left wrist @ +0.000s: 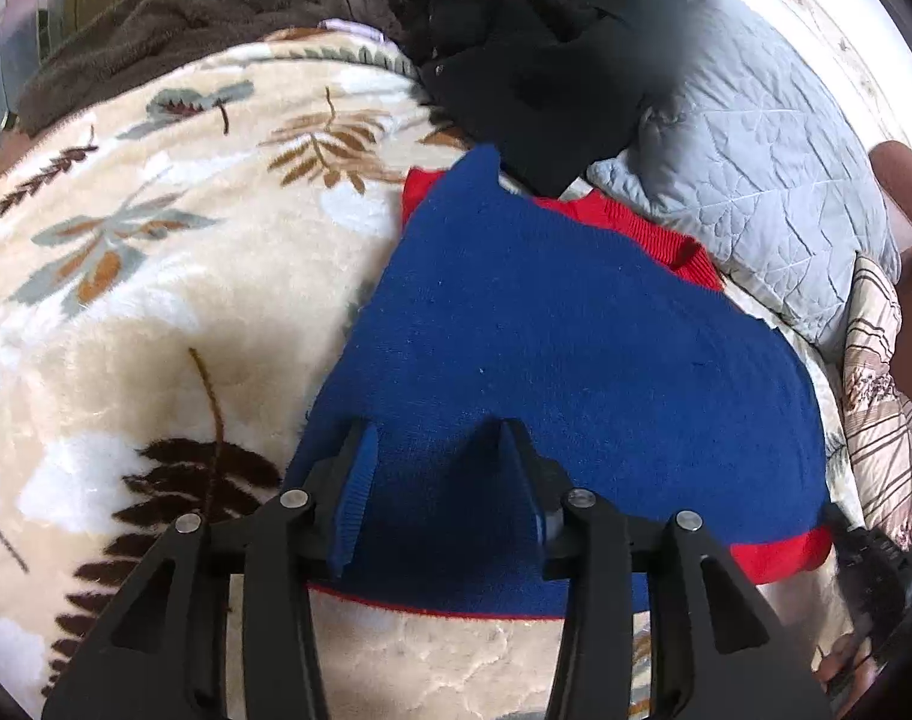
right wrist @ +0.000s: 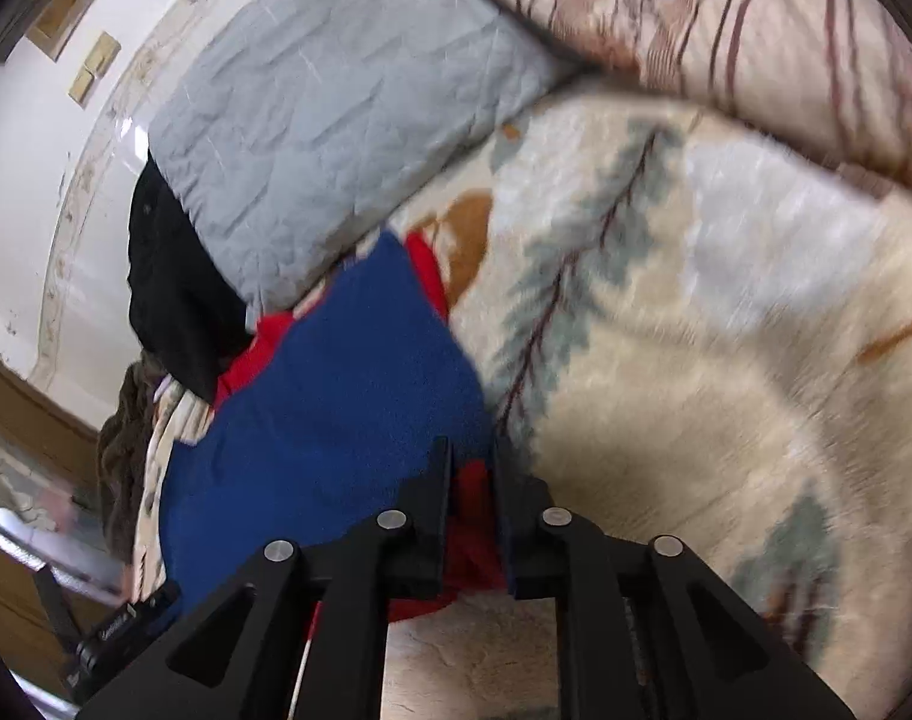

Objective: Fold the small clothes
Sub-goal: 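Lower the folded hem onto the sweater and open both grippers, then press the folded blue sweater flat with both open grippers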

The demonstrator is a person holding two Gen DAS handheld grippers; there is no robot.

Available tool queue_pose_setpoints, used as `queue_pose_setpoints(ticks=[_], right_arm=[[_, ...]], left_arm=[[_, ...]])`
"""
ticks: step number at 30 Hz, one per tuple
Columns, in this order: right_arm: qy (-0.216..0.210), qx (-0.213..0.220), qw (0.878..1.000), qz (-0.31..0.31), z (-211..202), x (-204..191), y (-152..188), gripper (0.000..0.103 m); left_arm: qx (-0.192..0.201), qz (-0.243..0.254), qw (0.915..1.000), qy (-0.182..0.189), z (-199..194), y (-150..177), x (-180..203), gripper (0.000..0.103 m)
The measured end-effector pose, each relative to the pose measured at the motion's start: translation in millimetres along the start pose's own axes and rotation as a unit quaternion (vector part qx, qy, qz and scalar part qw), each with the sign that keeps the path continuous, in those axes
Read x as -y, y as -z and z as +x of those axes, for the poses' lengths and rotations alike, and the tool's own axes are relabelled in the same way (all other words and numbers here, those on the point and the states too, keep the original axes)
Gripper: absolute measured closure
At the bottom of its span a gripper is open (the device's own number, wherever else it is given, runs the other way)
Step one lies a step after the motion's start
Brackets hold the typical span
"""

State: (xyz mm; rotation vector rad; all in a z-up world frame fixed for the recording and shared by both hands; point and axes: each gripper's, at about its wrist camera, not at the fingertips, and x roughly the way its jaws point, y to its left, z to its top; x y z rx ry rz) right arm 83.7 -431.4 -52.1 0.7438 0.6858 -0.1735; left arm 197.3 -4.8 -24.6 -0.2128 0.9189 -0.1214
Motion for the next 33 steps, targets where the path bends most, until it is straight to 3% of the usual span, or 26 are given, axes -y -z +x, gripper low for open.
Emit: queue_pose_setpoints(ticks=[2, 5, 8, 9, 10, 11, 14, 15, 18, 20, 23, 29, 33], right_arm=[[-0.006, 0.045, 0.999, -0.015, -14.3, -7.8, -3.5, 0.087], [-0.047, 0.041, 0.997, -0.041, -13.8, -24.4, -6.6, 0.084], [-0.044, 0.0, 0.996, -0.074, 5.6, -35.6, 3.5, 0.082], [-0.032, -0.042, 0.996, -0.077, 22.0, -35.0, 8.3, 0.084], [-0.023, -0.069, 0.994, -0.076, 29.1, -30.0, 12.5, 0.084], [-0.026, -0.065, 0.995, -0.074, 30.9, -26.3, 15.3, 0.085], [-0.03, -0.051, 0.996, -0.068, 21.5, -27.0, 9.5, 0.081], [-0.037, -0.025, 0.997, -0.071, 12.5, -28.2, 8.1, 0.081], [-0.047, 0.004, 0.996, -0.079, 0.0, -30.3, 4.5, 0.076], [-0.045, -0.009, 0.996, -0.079, 6.0, -30.2, 8.3, 0.072], [-0.015, -0.059, 0.994, -0.087, 29.3, -27.6, 16.4, 0.073], [-0.022, -0.019, 0.997, -0.076, 11.4, -27.2, 10.2, 0.069], [-0.026, -0.045, 0.997, -0.064, 20.0, -18.6, 10.9, 0.069]], left_arm=[[0.03, 0.0, 0.9996, -0.002, -11.1, 0.8, 1.6, 0.053], [0.061, 0.017, 0.9975, -0.032, -16.2, -0.5, 6.4, 0.04], [0.016, 0.016, 0.999, -0.039, 5.6, -1.3, 2.4, 0.039], [-0.008, 0.014, 0.999, -0.041, 16.9, -0.5, -0.4, 0.037], [-0.018, 0.016, 0.9985, -0.05, 24.8, 0.3, -1.8, 0.034], [-0.014, 0.019, 0.9981, -0.057, 26.2, 0.7, -1.7, 0.027], [-0.009, 0.003, 0.9987, -0.051, 20.5, -1.0, -5.4, 0.027], [-0.004, -0.001, 0.9988, -0.049, 17.3, -1.3, -6.3, 0.027], [0.03, -0.005, 0.9986, -0.043, 0.6, 0.3, -4.4, 0.027], [0.041, 0.015, 0.9978, -0.049, -1.1, 0.9, 1.6, 0.027], [0.002, 0.043, 0.9965, -0.072, 20.2, 3.5, 6.4, 0.026], [0.002, 0.036, 0.9966, -0.073, 21.8, 3.7, 4.0, 0.023], [-0.016, 0.016, 0.9978, -0.062, 29.3, 4.5, -3.4, 0.017]])
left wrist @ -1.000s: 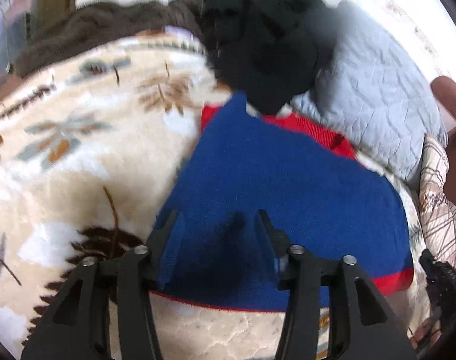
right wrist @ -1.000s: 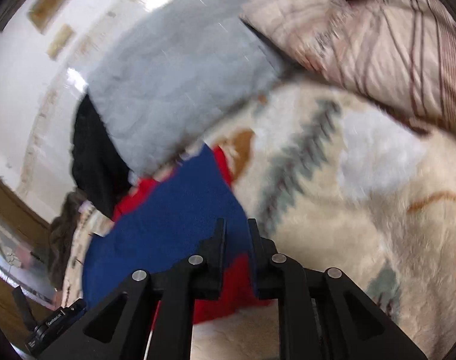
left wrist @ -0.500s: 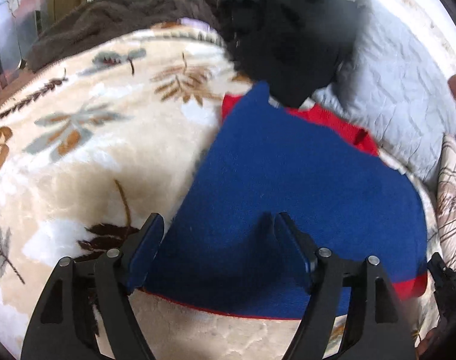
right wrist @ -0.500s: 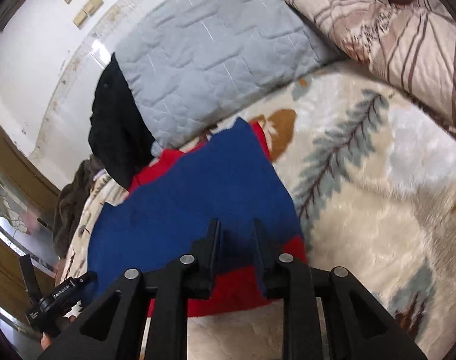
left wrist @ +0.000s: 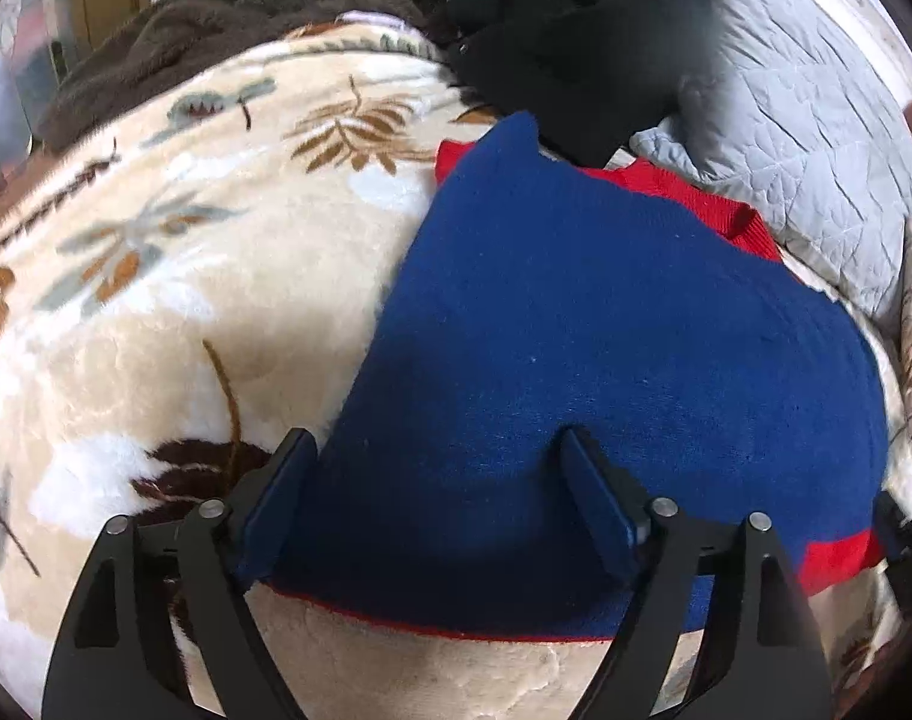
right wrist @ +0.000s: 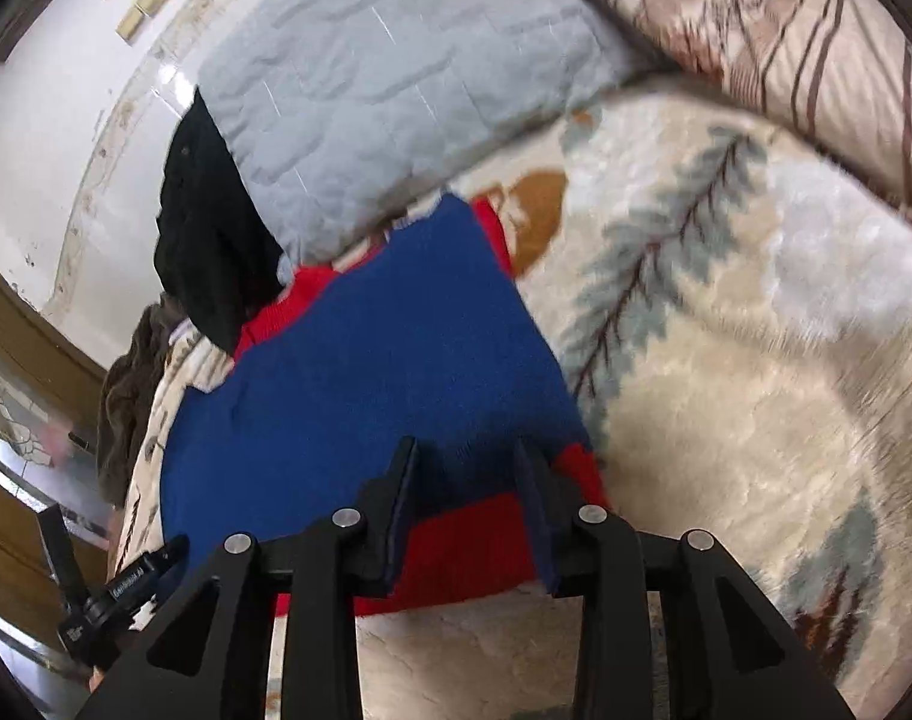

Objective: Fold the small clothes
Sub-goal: 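Press the folded blue sweater flat with both open grippers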

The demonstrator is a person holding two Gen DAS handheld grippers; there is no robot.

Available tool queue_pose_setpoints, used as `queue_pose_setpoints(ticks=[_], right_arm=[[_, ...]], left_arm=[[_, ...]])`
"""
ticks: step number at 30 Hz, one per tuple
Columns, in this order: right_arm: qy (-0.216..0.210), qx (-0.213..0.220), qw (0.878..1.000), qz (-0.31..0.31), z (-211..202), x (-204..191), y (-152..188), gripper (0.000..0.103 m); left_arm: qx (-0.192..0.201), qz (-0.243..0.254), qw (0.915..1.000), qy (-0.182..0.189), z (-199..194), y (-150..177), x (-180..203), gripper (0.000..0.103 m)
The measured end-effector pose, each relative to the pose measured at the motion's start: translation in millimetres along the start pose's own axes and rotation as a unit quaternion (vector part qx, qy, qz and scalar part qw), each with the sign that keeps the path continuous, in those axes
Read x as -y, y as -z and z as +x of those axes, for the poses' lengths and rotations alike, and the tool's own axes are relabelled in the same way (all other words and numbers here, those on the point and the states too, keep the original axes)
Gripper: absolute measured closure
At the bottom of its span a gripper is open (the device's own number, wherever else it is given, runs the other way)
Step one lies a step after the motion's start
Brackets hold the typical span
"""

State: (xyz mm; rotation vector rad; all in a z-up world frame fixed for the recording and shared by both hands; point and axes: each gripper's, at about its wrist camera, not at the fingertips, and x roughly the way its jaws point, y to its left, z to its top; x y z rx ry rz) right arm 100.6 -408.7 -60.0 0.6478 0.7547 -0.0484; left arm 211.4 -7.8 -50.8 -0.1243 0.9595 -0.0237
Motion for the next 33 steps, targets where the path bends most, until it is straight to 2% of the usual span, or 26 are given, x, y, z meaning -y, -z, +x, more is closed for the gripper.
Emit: queue_pose_setpoints(ticks=[3, 8, 13, 16, 19, 21, 23, 24, 26, 28, 30, 33], right_arm=[[0.014, 0.001, 1.0, -0.025, 0.4, -7.2, 1.7, 0.066], [0.006, 0.003, 1.0, -0.014, 1.6, -5.3, 0.8, 0.065], [0.006, 0.008, 1.0, -0.004, -3.4, -4.6, -1.3, 0.065], [0.001, 0.053, 0.999, 0.005, -20.9, -4.4, -5.8, 0.062], [-0.001, 0.062, 0.998, 0.008, -25.3, -3.0, -8.4, 0.056], [0.015, 0.03, 0.999, 0.01, -11.9, -1.0, -5.6, 0.057], [0.032, 0.007, 0.999, -0.006, 0.5, -3.4, -1.0, 0.057], [0.041, 0.014, 0.999, -0.02, -0.1, -7.2, -0.7, 0.055], [0.054, 0.008, 0.998, -0.043, 2.4, -15.7, -0.5, 0.05], [0.05, 0.011, 0.998, -0.04, 3.2, -15.3, 0.7, 0.047], [0.047, 0.012, 0.998, -0.033, 4.2, -13.7, 0.5, 0.044], [0.049, 0.012, 0.998, -0.041, 5.4, -16.8, 1.2, 0.041]], left_arm=[[-0.006, -0.017, 0.9998, 0.013, 2.7, 0.4, -5.0, 0.014], [-0.001, 0.003, 1.0, 0.002, 3.2, 3.3, 2.1, 0.01], [0.004, -0.03, 0.9992, 0.024, -6.2, -0.6, -7.0, 0.011], [0.061, -0.036, 0.9967, 0.039, -30.4, -1.5, -6.7, 0.011], [0.111, 0.005, 0.9931, 0.039, -48.5, 2.9, 7.2, 0.01], [0.096, 0.029, 0.9941, 0.042, -42.3, 5.8, 15.0, 0.01], [0.034, 0.039, 0.9972, 0.054, -20.0, 7.8, 19.2, 0.01], [0.013, 0.044, 0.9975, 0.054, -11.5, 8.5, 20.7, 0.011], [0.03, 0.081, 0.9961, 0.02, -9.0, 11.4, 29.5, 0.01], [0.027, 0.096, 0.995, 0.009, -8.1, 14.8, 35.9, 0.008], [0.028, 0.094, 0.9951, 0.011, -8.0, 15.4, 35.7, 0.006], [0.019, 0.082, 0.9958, 0.036, -7.1, 11.5, 30.4, 0.0]])
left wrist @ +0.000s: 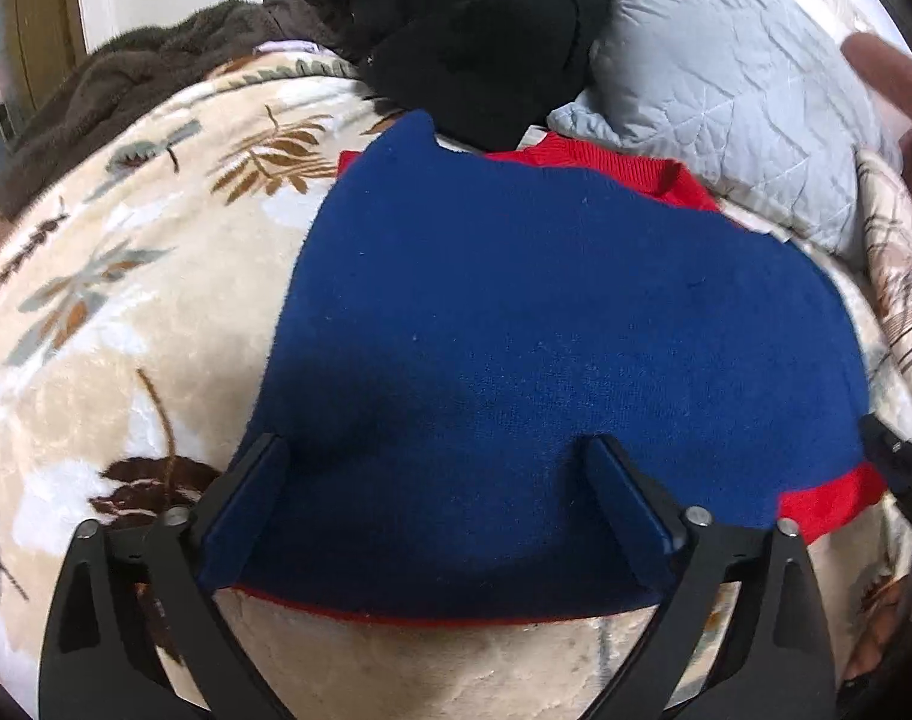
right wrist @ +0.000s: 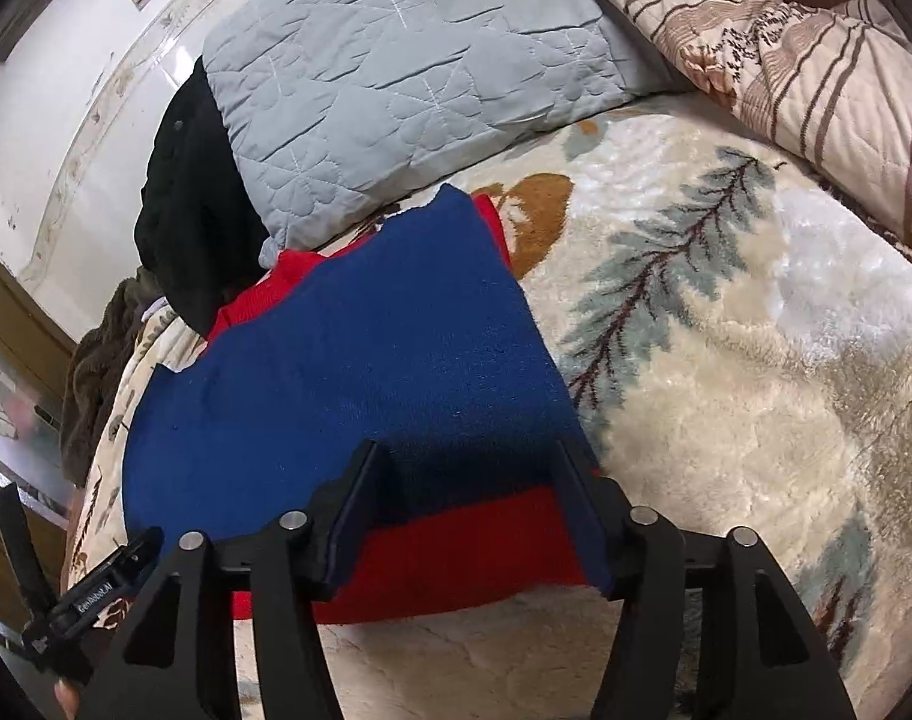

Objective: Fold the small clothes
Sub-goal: 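Press the folded blue sweater flat with both open grippers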

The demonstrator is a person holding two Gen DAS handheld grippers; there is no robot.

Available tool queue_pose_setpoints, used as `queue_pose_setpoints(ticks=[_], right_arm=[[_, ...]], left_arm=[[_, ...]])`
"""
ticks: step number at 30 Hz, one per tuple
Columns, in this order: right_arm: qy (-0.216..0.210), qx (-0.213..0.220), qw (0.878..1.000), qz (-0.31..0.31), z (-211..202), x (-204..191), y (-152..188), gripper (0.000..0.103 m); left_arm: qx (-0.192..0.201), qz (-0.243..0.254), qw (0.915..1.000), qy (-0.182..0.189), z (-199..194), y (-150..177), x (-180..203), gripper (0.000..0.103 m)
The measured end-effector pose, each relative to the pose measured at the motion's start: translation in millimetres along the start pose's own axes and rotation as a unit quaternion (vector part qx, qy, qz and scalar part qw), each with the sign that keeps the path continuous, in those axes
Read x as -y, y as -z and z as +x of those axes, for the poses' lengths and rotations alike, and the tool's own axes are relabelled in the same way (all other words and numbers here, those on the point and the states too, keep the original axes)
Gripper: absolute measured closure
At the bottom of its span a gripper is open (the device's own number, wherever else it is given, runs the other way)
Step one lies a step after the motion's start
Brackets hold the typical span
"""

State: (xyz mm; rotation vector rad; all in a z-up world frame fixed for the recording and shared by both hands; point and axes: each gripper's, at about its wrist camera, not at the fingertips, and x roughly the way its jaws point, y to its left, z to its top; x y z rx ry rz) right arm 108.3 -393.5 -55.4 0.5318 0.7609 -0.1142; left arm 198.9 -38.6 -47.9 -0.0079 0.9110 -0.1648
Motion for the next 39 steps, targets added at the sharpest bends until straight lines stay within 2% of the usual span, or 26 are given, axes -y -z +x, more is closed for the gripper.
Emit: queue_pose_setpoints(ticks=[10, 16, 18, 21, 25, 28, 30, 32, 34, 37, 39], right_arm=[[0.055, -0.008, 0.995, -0.078, 9.4, -27.6, 8.5, 0.019], [0.058, -0.005, 0.996, -0.068, 11.3, -29.2, 8.2, 0.013], [0.044, -0.004, 0.997, -0.056, 11.0, -27.3, 6.8, 0.009], [0.029, -0.008, 0.999, -0.035, 10.8, -22.9, 3.4, 0.008], [0.027, -0.013, 0.998, -0.05, 9.0, -24.7, 3.0, 0.008], [0.05, 0.007, 0.997, -0.063, 0.6, -30.7, 1.8, 0.011], [0.056, 0.035, 0.996, -0.061, -9.9, -30.5, -1.1, 0.009], [0.058, 0.047, 0.996, -0.056, -15.1, -27.9, -3.2, 0.009], [0.073, 0.03, 0.996, -0.045, -9.4, -21.5, -4.0, 0.009], [0.11, -0.03, 0.993, -0.038, 13.4, -12.0, 0.9, 0.01], [0.119, -0.023, 0.991, -0.053, 13.0, -16.9, 1.3, 0.011]], left_arm=[[0.002, 0.009, 1.0, -0.004, 4.1, 4.0, 2.3, 0.0], [0.002, 0.01, 0.9999, -0.003, 4.1, 3.9, 1.6, 0.0], [0.003, 0.012, 0.9999, -0.005, 3.9, 4.5, 2.3, 0.0], [0.006, 0.012, 0.9999, -0.005, 3.4, 4.3, 2.3, 0.0], [0.01, 0.004, 0.9999, 0.003, 1.4, 3.5, 0.3, 0.0], [0.016, -0.007, 0.9998, 0.013, -2.3, 2.4, -2.7, 0.0], [0.023, -0.016, 0.9995, 0.015, -7.6, 1.3, -4.8, 0.0], [0.047, -0.03, 0.9982, 0.021, -18.1, -0.5, -8.7, 0.0], [0.055, -0.034, 0.9977, 0.022, -21.9, -2.3, -10.1, 0.0], [0.017, -0.031, 0.9991, 0.025, -6.8, -1.2, -10.1, 0.0], [0.004, -0.019, 0.9998, 0.011, 0.8, -0.5, -6.9, 0.0]])
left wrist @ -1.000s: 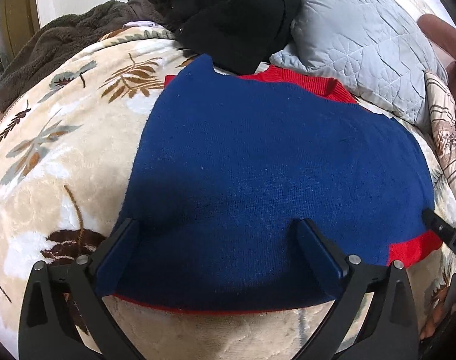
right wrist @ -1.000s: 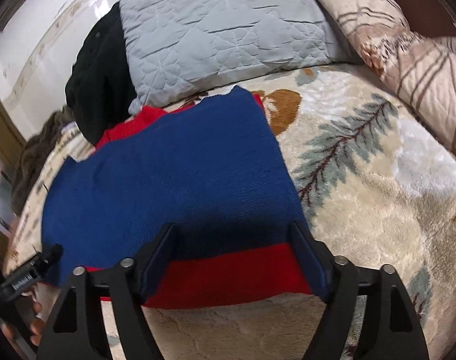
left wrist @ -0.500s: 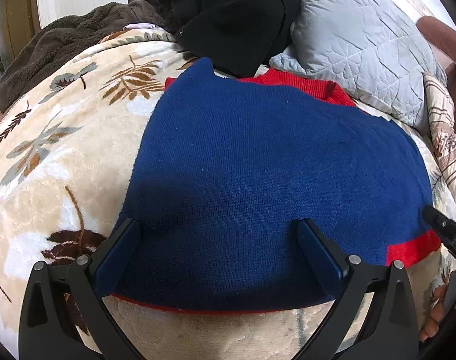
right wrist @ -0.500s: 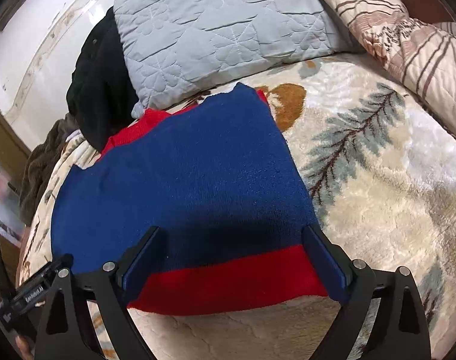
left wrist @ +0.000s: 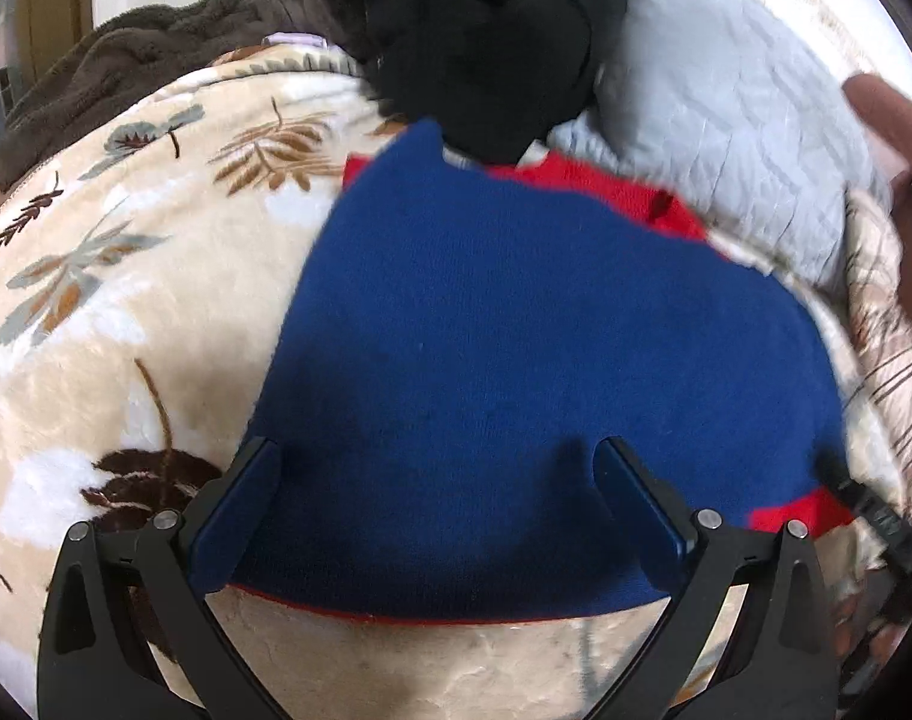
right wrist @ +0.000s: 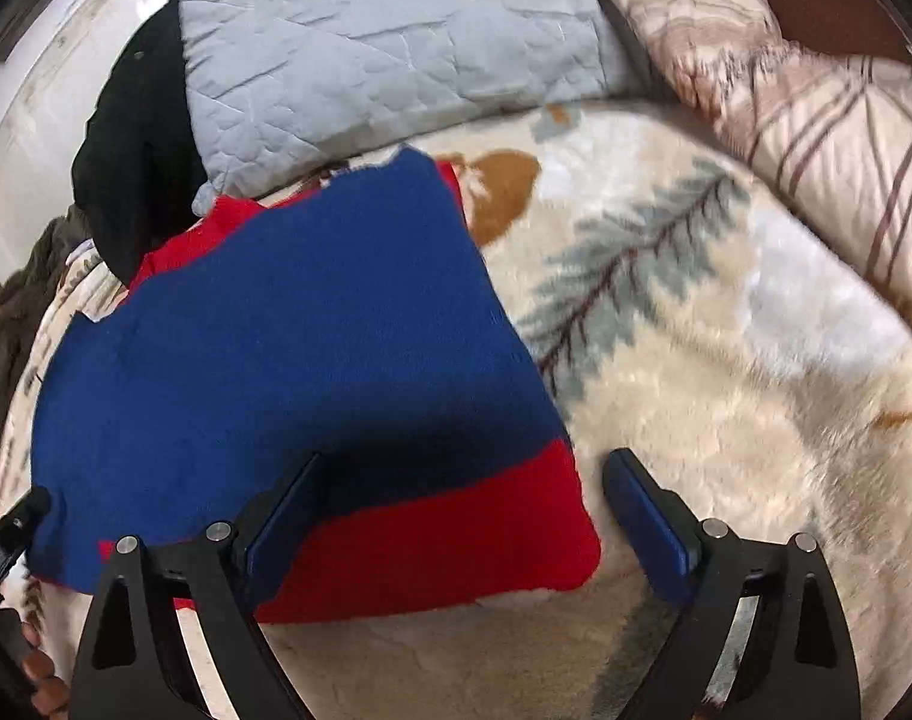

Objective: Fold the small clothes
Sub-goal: 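Press the folded blue sweater flat with both open grippers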

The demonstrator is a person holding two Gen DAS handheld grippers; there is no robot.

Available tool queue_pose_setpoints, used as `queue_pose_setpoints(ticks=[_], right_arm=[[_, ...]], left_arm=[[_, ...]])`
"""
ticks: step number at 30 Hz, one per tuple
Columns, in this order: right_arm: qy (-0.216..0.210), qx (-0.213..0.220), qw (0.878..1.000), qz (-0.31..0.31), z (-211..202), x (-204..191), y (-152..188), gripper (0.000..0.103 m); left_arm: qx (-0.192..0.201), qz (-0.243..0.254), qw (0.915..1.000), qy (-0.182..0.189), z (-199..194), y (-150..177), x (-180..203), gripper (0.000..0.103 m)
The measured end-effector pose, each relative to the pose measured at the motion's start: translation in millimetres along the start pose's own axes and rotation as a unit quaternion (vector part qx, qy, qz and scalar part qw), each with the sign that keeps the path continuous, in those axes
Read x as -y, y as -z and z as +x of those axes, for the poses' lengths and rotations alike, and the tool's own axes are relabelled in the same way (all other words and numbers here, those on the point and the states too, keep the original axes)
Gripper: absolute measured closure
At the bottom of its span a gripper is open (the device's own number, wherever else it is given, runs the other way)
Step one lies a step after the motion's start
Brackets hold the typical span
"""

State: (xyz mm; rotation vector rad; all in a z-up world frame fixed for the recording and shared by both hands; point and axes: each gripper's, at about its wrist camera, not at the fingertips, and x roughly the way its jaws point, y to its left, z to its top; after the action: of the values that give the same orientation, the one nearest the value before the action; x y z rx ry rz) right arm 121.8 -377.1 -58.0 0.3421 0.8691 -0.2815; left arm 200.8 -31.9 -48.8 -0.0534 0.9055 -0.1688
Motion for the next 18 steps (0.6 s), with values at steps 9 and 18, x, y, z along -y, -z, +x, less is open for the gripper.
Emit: queue_pose_setpoints(ticks=[9, 18], right_arm=[[-0.031, 0.039, 0.998, 0.025, -19.8, 6.9, -6.5, 0.012], [-0.011, 0.032, 0.999, 0.001, -15.6, -1.7, -4.8, 0.014]], left_arm=[[-0.001, 0.01, 0.9999, -0.006, -0.1, 1.9, 5.2, 0.0], [-0.002, 0.01, 0.9999, -0.005, 1.4, 4.0, 4.6, 0.0]])
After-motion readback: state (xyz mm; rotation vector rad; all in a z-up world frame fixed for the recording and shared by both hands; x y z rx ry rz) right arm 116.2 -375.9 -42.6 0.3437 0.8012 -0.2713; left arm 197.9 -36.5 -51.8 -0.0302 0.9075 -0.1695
